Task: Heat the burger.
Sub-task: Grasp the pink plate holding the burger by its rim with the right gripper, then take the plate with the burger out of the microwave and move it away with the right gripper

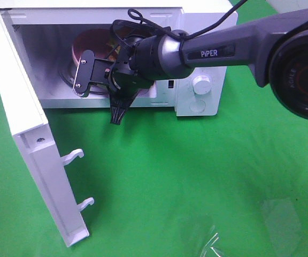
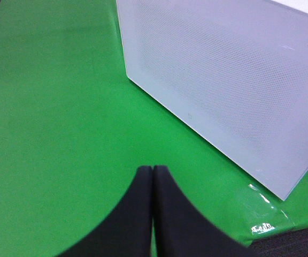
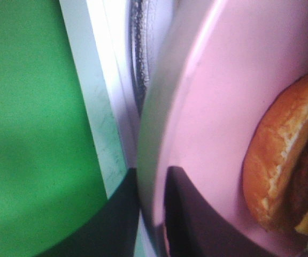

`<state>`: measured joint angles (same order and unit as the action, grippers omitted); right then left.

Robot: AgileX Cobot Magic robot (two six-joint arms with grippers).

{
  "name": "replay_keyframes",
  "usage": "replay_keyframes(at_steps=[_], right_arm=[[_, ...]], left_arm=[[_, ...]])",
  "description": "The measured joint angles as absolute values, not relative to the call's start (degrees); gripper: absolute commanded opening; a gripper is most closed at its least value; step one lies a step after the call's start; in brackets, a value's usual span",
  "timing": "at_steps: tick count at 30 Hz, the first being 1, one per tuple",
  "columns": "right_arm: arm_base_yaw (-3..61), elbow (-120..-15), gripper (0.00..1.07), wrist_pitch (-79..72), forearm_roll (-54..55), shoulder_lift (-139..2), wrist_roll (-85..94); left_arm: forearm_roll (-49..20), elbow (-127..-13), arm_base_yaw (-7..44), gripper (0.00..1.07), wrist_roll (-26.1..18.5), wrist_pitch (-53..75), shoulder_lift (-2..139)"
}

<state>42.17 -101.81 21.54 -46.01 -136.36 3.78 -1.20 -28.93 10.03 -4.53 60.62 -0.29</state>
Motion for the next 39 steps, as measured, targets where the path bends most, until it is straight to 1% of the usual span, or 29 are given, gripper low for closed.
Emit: replay_keyframes(at_steps=[14,23,39], right_arm=[[43.66,-101.53,0.01,25.38,-44.58,-134.59,11.4],[44.69,-101.36,0.01,30.14,-40.51,-133.21,20.17],[44.69,-101.36,0.0,30.48,-40.11,-133.04,20.8]], left_arm=[[-1.2,-28.93,10.03,0.0,-4.53,60.62,-0.29],[-1.2,-28.93,10.03,0.0,-4.53,60.62,-0.29],[-1.2,-28.93,10.03,0.0,-4.53,60.62,-0.29]])
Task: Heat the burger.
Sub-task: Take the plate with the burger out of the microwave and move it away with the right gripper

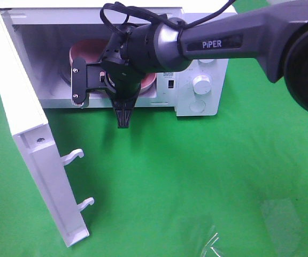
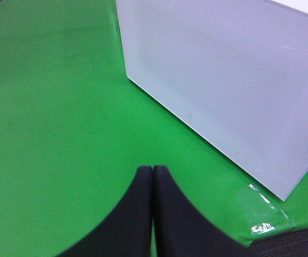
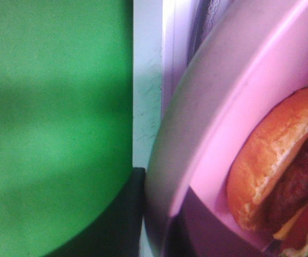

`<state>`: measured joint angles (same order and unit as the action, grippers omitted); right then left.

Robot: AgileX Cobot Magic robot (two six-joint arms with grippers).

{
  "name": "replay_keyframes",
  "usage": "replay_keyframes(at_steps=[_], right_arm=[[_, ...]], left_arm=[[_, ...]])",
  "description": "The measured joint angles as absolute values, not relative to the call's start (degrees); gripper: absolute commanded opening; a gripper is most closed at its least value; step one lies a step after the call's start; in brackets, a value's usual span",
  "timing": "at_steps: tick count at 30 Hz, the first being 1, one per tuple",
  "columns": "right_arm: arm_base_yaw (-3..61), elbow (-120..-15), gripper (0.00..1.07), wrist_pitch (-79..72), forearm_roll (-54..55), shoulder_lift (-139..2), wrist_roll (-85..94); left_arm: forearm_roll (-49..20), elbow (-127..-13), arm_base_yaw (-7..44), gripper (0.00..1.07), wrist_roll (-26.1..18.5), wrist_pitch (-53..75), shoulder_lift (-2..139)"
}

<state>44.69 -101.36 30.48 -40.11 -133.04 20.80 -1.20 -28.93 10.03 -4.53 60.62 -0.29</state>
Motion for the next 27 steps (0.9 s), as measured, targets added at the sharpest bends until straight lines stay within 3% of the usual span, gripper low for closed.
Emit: replay_keyframes(at_steps=[27], right_arm=[[44.69,-101.36,0.0,33.06,-39.59,-133.04,33.86]], left_arm=[[-1.2,-28.93,10.03,0.0,-4.53,60.62,-0.29]])
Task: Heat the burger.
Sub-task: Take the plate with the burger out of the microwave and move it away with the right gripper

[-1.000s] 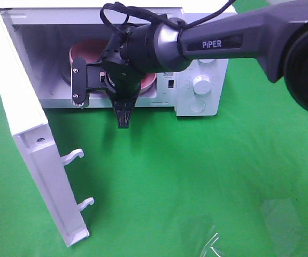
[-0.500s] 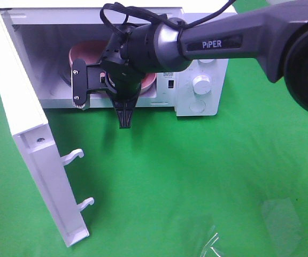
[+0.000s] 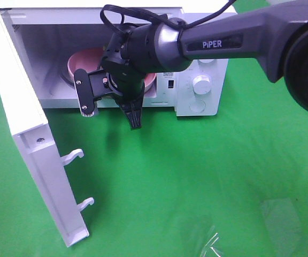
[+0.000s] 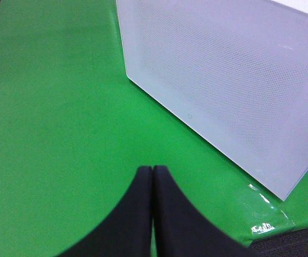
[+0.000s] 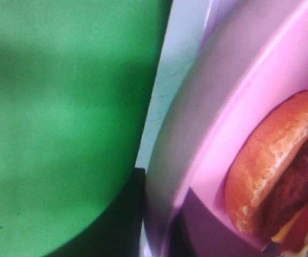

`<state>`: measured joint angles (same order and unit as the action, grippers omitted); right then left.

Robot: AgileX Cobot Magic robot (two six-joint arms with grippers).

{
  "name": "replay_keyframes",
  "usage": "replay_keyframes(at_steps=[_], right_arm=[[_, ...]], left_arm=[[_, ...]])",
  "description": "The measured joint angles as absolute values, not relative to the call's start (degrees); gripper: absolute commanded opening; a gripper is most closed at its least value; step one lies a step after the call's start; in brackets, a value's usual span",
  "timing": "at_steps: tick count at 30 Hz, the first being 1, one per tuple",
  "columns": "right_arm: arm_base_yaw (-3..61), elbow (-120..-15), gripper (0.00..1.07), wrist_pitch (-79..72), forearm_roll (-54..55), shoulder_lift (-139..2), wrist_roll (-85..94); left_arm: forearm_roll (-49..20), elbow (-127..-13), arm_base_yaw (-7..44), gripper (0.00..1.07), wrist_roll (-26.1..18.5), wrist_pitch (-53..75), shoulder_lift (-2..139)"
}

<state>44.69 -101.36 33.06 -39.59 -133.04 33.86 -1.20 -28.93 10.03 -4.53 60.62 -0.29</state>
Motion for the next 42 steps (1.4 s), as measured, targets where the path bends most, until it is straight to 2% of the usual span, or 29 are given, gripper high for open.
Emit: replay_keyframes(at_steps=[16,42], right_arm=[[44.69,-101.36,0.0,37.47,-39.76,-132.93,48.3],[44.69,-101.36,0.0,40.11,-39.94,-131.89,53.51]], left_arm=[[-1.2,-28.93,10.03,0.0,-4.53,60.62,-0.29],[-1.2,-28.93,10.03,0.0,-4.53,60.62,-0.29]])
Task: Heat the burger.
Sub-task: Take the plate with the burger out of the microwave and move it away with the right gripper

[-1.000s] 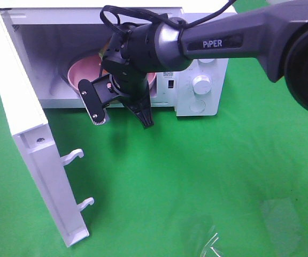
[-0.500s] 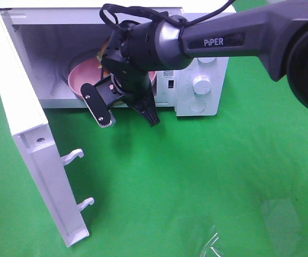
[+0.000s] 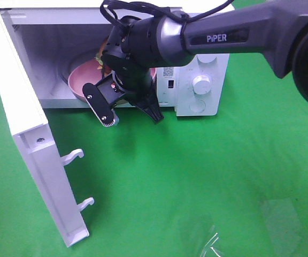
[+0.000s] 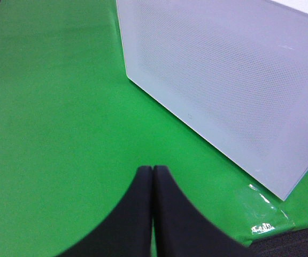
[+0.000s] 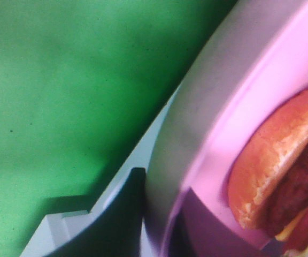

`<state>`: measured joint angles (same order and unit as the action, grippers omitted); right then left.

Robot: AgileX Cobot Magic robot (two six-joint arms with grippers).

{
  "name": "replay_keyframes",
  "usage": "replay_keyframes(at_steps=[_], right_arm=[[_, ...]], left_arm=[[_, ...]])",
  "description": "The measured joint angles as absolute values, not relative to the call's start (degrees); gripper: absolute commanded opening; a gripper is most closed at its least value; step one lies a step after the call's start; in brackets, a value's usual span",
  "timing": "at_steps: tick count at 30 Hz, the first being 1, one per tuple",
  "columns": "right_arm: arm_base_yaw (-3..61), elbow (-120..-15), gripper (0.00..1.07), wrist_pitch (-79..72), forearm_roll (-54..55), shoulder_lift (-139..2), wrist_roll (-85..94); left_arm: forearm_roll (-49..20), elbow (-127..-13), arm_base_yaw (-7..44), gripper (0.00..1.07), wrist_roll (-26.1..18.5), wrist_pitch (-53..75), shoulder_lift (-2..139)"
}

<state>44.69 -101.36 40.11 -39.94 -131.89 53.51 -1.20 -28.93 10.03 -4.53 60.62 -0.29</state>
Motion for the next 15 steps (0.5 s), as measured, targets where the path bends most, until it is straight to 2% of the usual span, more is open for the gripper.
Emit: replay_keyframes(at_steps=[15], right_arm=[[44.69,-101.36,0.0,41.71,-38.39,-129.26,57.64]], left_arm=[[-1.2,-28.93,10.03,0.0,-4.53,60.62,-0.29]])
